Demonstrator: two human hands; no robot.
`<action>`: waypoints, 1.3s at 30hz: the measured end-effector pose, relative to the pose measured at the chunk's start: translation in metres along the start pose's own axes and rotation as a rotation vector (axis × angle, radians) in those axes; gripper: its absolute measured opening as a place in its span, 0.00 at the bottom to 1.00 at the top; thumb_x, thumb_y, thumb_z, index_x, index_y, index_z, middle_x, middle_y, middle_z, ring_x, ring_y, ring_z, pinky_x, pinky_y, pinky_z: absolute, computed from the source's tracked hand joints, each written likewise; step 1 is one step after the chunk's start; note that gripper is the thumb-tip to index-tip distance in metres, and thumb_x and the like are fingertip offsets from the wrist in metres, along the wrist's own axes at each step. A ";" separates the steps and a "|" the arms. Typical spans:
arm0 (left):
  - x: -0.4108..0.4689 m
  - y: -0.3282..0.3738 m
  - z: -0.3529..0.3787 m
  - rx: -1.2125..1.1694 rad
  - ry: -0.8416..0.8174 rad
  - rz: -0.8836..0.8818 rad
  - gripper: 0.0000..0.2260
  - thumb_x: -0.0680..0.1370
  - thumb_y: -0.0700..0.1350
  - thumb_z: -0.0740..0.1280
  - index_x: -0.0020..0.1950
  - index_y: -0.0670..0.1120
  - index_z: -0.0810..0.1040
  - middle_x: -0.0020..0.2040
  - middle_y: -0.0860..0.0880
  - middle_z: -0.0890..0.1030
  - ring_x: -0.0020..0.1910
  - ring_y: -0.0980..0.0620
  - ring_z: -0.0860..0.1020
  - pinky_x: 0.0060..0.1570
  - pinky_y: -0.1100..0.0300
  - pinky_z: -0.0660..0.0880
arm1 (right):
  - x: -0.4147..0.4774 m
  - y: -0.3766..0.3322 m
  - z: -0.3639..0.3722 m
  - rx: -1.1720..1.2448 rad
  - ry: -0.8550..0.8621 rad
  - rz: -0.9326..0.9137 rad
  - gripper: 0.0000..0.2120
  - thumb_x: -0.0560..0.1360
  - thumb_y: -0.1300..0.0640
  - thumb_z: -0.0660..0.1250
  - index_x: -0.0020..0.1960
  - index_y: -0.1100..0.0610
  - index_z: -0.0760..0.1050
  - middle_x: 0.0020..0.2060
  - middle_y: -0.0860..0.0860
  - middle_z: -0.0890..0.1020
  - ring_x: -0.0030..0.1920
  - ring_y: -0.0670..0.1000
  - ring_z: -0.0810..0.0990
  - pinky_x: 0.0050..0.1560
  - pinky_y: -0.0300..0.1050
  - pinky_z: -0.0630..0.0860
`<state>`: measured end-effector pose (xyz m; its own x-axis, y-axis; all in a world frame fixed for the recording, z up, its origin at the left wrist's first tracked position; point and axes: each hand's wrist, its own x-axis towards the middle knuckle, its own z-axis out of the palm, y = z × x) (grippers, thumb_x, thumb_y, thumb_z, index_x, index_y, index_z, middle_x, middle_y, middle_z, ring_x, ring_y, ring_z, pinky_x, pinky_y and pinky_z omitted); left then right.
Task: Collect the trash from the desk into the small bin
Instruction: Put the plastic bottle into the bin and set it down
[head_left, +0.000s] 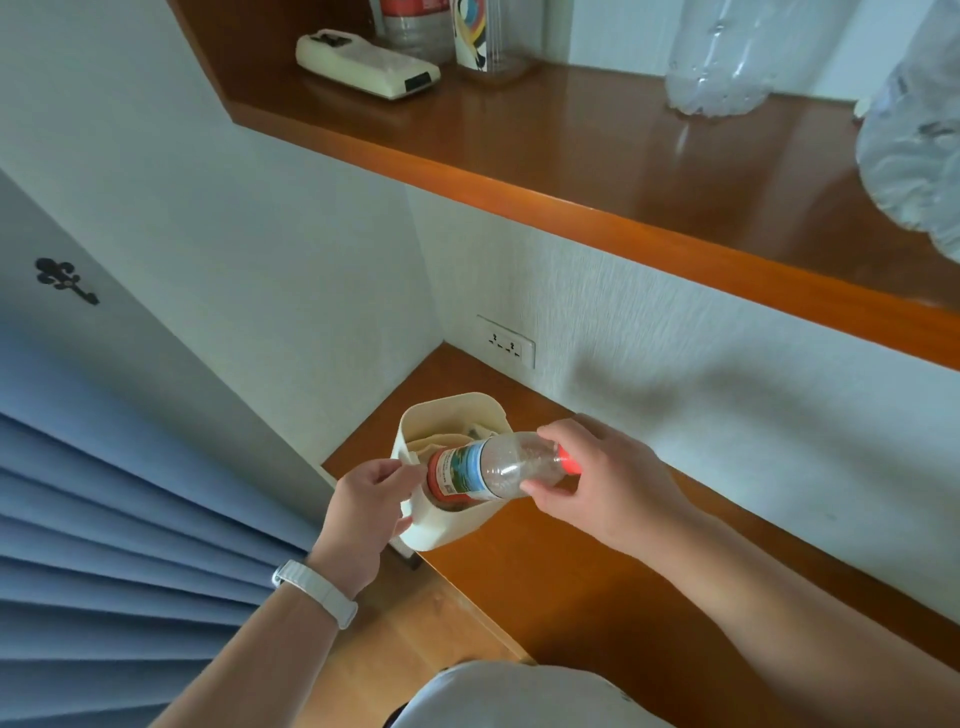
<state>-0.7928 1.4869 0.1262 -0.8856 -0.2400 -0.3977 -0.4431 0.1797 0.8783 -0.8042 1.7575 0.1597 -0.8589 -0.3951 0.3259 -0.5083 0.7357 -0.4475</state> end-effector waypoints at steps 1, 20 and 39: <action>0.000 0.002 0.001 0.000 -0.002 0.006 0.07 0.80 0.52 0.72 0.54 0.50 0.83 0.51 0.49 0.87 0.54 0.49 0.84 0.43 0.60 0.84 | -0.002 -0.002 0.005 -0.005 0.004 -0.018 0.23 0.71 0.39 0.66 0.58 0.53 0.75 0.47 0.46 0.80 0.41 0.48 0.80 0.34 0.43 0.81; 0.008 -0.005 0.000 -0.021 0.122 0.014 0.07 0.79 0.49 0.73 0.53 0.48 0.81 0.50 0.47 0.85 0.51 0.48 0.83 0.40 0.59 0.82 | 0.019 0.018 0.050 0.666 -0.250 0.345 0.28 0.67 0.41 0.76 0.62 0.37 0.67 0.53 0.35 0.77 0.55 0.37 0.77 0.51 0.36 0.78; 0.035 -0.004 0.007 -0.328 0.041 -0.162 0.12 0.79 0.51 0.73 0.58 0.45 0.83 0.46 0.48 0.90 0.55 0.46 0.86 0.54 0.42 0.85 | 0.023 0.011 0.070 0.651 -0.194 0.511 0.36 0.66 0.34 0.70 0.69 0.38 0.60 0.61 0.31 0.69 0.59 0.34 0.72 0.47 0.31 0.71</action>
<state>-0.8232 1.4851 0.1072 -0.7982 -0.2794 -0.5337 -0.5033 -0.1774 0.8457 -0.8345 1.7179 0.1038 -0.9580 -0.2318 -0.1689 0.0614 0.4094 -0.9103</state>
